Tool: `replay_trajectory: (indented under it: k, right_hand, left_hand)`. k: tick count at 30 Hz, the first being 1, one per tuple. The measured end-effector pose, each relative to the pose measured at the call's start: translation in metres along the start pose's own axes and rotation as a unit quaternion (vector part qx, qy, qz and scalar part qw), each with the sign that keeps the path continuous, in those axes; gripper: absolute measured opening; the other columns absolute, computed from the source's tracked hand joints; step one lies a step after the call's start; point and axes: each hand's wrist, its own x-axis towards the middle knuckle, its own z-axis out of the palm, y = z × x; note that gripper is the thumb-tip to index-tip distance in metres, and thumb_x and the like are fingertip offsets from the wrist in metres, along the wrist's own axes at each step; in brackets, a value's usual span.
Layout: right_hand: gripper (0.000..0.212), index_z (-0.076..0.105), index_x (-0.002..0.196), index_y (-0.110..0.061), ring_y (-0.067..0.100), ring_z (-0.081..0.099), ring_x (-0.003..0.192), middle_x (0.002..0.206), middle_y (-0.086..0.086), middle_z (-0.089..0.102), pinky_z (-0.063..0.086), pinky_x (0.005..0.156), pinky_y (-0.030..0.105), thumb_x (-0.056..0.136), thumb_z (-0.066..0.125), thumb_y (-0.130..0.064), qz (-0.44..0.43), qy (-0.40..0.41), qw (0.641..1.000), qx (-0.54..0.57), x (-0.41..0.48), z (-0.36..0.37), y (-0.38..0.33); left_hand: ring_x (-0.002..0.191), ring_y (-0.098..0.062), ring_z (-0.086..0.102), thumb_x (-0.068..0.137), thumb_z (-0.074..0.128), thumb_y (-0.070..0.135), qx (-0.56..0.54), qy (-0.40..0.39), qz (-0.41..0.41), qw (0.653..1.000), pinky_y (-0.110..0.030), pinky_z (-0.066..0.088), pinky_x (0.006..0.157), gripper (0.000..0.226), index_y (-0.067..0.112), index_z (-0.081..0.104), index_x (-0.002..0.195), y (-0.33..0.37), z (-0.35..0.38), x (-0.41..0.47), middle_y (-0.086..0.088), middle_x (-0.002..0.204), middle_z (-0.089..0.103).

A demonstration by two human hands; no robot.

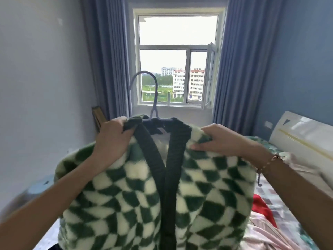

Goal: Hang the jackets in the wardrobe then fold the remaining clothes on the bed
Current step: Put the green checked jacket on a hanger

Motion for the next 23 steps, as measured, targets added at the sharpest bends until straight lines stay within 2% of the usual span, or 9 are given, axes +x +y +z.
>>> replay_trajectory:
  k: [1,4,8,11,14,17,19,20,23]
  right_hand:
    - [0.023,0.058,0.072,-0.020,0.015,0.059,0.066,0.069,-0.005,0.061,0.045,0.062,0.028,0.085,0.064,-0.038,-0.012,0.011,1.000,-0.008,0.000,0.007,-0.002]
    - [0.025,0.045,0.070,-0.029,0.002,0.047,0.058,0.065,-0.013,0.050,0.034,0.057,0.022,0.091,0.058,-0.032,-0.021,0.029,0.999,0.021,-0.006,0.026,-0.014]
    - [0.020,0.059,0.087,-0.004,0.003,0.041,0.047,0.061,-0.006,0.051,0.034,0.050,0.020,0.090,0.059,-0.024,-0.034,0.109,0.977,0.180,-0.007,0.048,-0.020]
    - [0.017,0.065,0.083,0.000,0.008,0.040,0.046,0.057,-0.004,0.052,0.032,0.049,0.025,0.086,0.065,-0.017,0.025,0.220,0.944,0.245,-0.009,0.039,0.002]
    - [0.005,0.068,0.078,-0.010,0.006,0.039,0.039,0.046,-0.009,0.052,0.031,0.044,0.021,0.082,0.068,-0.009,0.057,0.286,0.896,0.336,-0.021,0.028,0.020]
    - [0.014,0.067,0.074,-0.020,0.008,0.039,0.042,0.046,-0.010,0.052,0.030,0.042,0.019,0.080,0.070,-0.007,0.034,0.294,0.895,0.334,-0.032,0.029,0.022]
    - [0.016,0.067,0.073,-0.024,0.009,0.040,0.045,0.048,-0.010,0.053,0.029,0.044,0.020,0.079,0.071,-0.010,0.034,0.297,0.905,0.303,-0.035,0.032,0.022]
    - [0.015,0.067,0.072,-0.025,0.009,0.040,0.044,0.048,-0.010,0.053,0.029,0.044,0.021,0.080,0.071,-0.012,0.039,0.299,0.908,0.291,-0.036,0.034,0.024]
    - [0.007,0.068,0.076,-0.018,0.005,0.040,0.041,0.046,-0.011,0.054,0.032,0.046,0.022,0.081,0.070,-0.013,0.044,0.282,0.917,0.278,-0.037,0.042,0.028]
  left_hand:
    - [0.066,-0.019,0.056,0.093,0.052,0.026,-0.001,-0.007,0.002,1.000,-0.031,0.044,0.062,0.025,0.006,0.062,0.083,0.002,0.004,-0.005,-0.003,0.071,0.059]
    - [0.065,-0.018,0.056,0.091,0.055,0.021,0.007,-0.031,0.041,0.999,-0.030,0.044,0.062,0.016,0.014,0.059,0.077,0.007,0.016,-0.012,0.002,0.068,0.058]
    - [0.061,-0.014,0.050,0.087,0.062,0.025,-0.024,-0.095,0.068,0.993,-0.016,0.035,0.054,0.022,0.024,0.049,0.069,0.015,0.030,-0.019,0.010,0.063,0.051]
    - [0.068,-0.019,0.056,0.087,0.062,0.031,0.059,-0.076,0.090,0.991,-0.033,0.048,0.066,0.019,0.013,0.057,0.091,0.001,0.027,-0.022,0.000,0.077,0.061]
    - [0.087,-0.027,0.059,0.084,0.064,0.019,0.081,-0.014,0.140,0.987,-0.035,0.042,0.082,0.024,0.013,0.056,0.107,-0.024,0.020,-0.029,-0.005,0.097,0.062]
    - [0.085,-0.014,0.054,0.080,0.050,0.054,0.058,-0.055,0.175,0.981,-0.022,0.036,0.077,0.042,0.026,0.046,0.111,-0.029,0.019,-0.043,0.009,0.099,0.056]
    - [0.074,0.000,0.052,0.072,0.036,0.078,-0.011,-0.126,0.122,0.984,-0.013,0.037,0.067,0.055,0.035,0.047,0.103,-0.023,0.016,-0.042,0.024,0.089,0.051]
    - [0.069,0.000,0.054,0.069,0.029,0.085,-0.049,-0.156,0.103,0.981,-0.012,0.038,0.061,0.060,0.035,0.050,0.095,-0.017,0.015,-0.037,0.023,0.082,0.052]
    - [0.054,-0.004,0.049,0.079,0.028,0.077,-0.081,-0.234,0.109,0.963,-0.015,0.036,0.052,0.059,0.026,0.056,0.068,-0.006,0.023,-0.018,0.014,0.056,0.051]
